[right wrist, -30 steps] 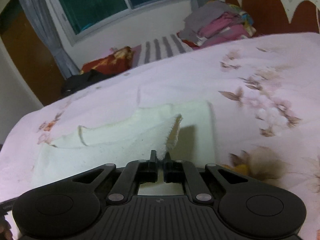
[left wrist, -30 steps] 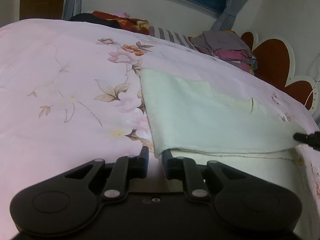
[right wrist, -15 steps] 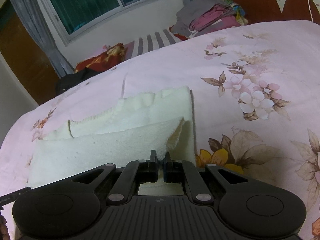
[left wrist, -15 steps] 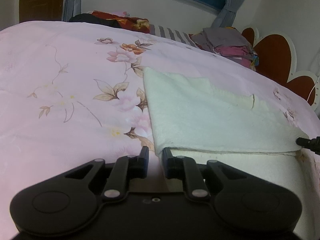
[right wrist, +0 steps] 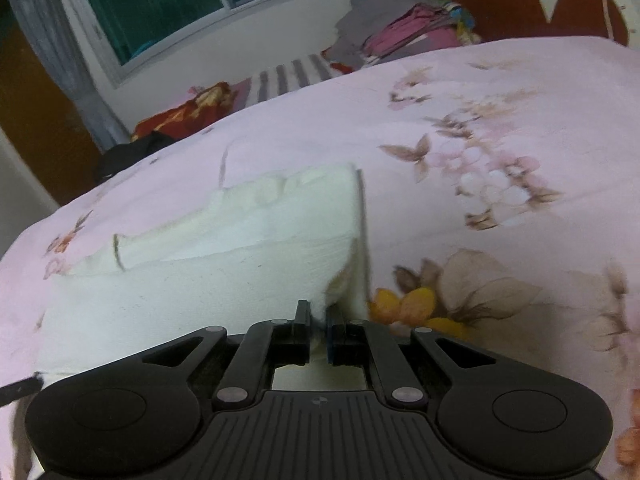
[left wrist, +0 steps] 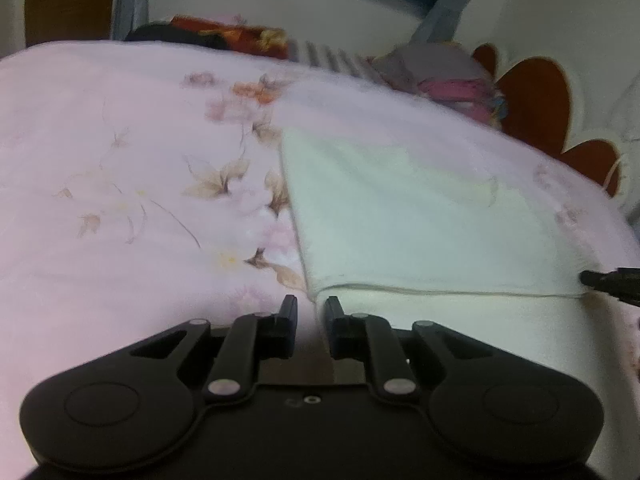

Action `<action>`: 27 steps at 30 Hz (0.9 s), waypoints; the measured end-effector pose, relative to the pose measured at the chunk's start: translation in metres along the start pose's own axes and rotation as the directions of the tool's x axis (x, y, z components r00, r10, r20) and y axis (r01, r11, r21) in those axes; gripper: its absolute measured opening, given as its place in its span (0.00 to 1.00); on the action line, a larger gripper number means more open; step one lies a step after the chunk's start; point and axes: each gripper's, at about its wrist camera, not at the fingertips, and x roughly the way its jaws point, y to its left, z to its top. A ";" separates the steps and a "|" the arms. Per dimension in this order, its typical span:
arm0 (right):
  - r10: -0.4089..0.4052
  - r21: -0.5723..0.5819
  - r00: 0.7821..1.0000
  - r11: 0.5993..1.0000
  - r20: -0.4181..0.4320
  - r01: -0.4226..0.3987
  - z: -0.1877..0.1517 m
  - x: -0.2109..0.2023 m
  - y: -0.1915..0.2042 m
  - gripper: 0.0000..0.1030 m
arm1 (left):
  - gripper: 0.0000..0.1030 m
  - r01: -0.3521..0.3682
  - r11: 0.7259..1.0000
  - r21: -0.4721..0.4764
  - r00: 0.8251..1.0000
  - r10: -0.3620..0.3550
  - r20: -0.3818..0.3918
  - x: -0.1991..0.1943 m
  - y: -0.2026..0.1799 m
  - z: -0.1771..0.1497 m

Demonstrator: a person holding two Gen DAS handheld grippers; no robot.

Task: Fold small clothes

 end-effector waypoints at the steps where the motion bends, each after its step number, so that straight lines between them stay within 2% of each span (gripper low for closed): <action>1: -0.047 -0.005 0.999 0.999 0.027 0.047 0.001 -0.010 -0.001 0.26 | 0.24 0.010 1.000 0.012 0.999 -0.010 0.034 -0.011 -0.001 0.001; 3: -0.076 -0.030 0.991 0.996 0.108 0.080 0.003 -0.027 -0.001 0.27 | 0.27 0.012 1.000 0.019 0.997 -0.013 0.077 -0.021 -0.006 0.005; 6: -0.014 -0.031 0.995 0.999 0.103 0.017 0.005 -0.027 0.006 0.27 | 0.27 0.049 0.999 -0.001 0.995 -0.049 0.092 -0.004 -0.018 0.010; 8: -0.001 -0.063 0.998 0.998 0.066 0.005 0.003 -0.015 0.015 0.27 | 0.27 0.067 0.998 0.013 0.997 -0.068 0.048 0.017 -0.029 0.009; 10: -0.055 -0.110 0.997 0.993 -0.049 0.049 -0.004 0.009 0.018 0.27 | 0.26 0.082 0.996 0.018 0.996 -0.082 -0.019 0.036 -0.032 0.005; 11: -0.064 -0.151 0.997 0.987 -0.047 0.056 -0.005 0.010 0.019 0.27 | 0.27 0.088 0.996 0.002 0.996 -0.088 -0.021 0.036 -0.032 0.005; 13: -0.074 -0.169 0.997 0.983 -0.013 0.070 0.005 0.002 0.023 0.27 | 0.27 0.100 0.995 -0.025 0.995 -0.099 0.002 0.031 -0.030 0.016; 15: -0.031 -0.143 0.998 0.989 0.063 0.040 0.018 -0.005 0.020 0.27 | 0.27 0.110 0.994 -0.003 0.994 -0.109 0.029 0.036 -0.032 0.033; 17: -0.017 -0.098 0.998 0.995 0.063 0.024 0.036 0.010 0.017 0.27 | 0.27 0.090 0.995 0.047 0.995 -0.092 0.039 0.051 -0.035 0.054; 20: -0.006 -0.109 0.999 0.994 0.043 0.011 0.057 0.043 0.019 0.27 | 0.28 0.057 0.995 0.078 0.997 -0.061 0.043 0.083 -0.031 0.078; 21: -0.018 -0.103 1.000 0.994 0.013 0.019 0.059 0.057 0.016 0.27 | 0.28 0.036 0.996 0.077 0.999 -0.038 0.033 0.094 -0.025 0.082; 22: -0.068 -0.095 0.998 0.993 -0.017 0.066 0.058 0.069 0.011 0.26 | 0.28 0.012 0.998 0.063 1.000 -0.013 0.002 0.108 -0.016 0.085; 24: -0.118 -0.087 0.993 0.989 0.009 0.118 0.053 0.072 0.005 0.27 | 0.24 0.040 0.999 0.013 0.999 -0.041 0.018 0.108 -0.001 0.085; 25: -0.140 -0.079 0.990 0.987 -0.011 0.139 0.054 0.071 0.004 0.27 | 0.25 0.042 0.999 -0.007 0.999 -0.042 0.015 0.103 0.001 0.086; 26: -0.134 -0.060 0.991 0.989 0.000 0.134 0.055 0.065 0.004 0.27 | 0.25 0.041 0.999 -0.009 0.999 -0.040 0.037 0.094 -0.002 0.085; 27: -0.136 -0.050 0.990 0.989 0.046 0.138 0.054 0.054 0.007 0.27 | 0.28 0.054 0.999 -0.009 0.997 -0.053 0.063 0.086 -0.007 0.085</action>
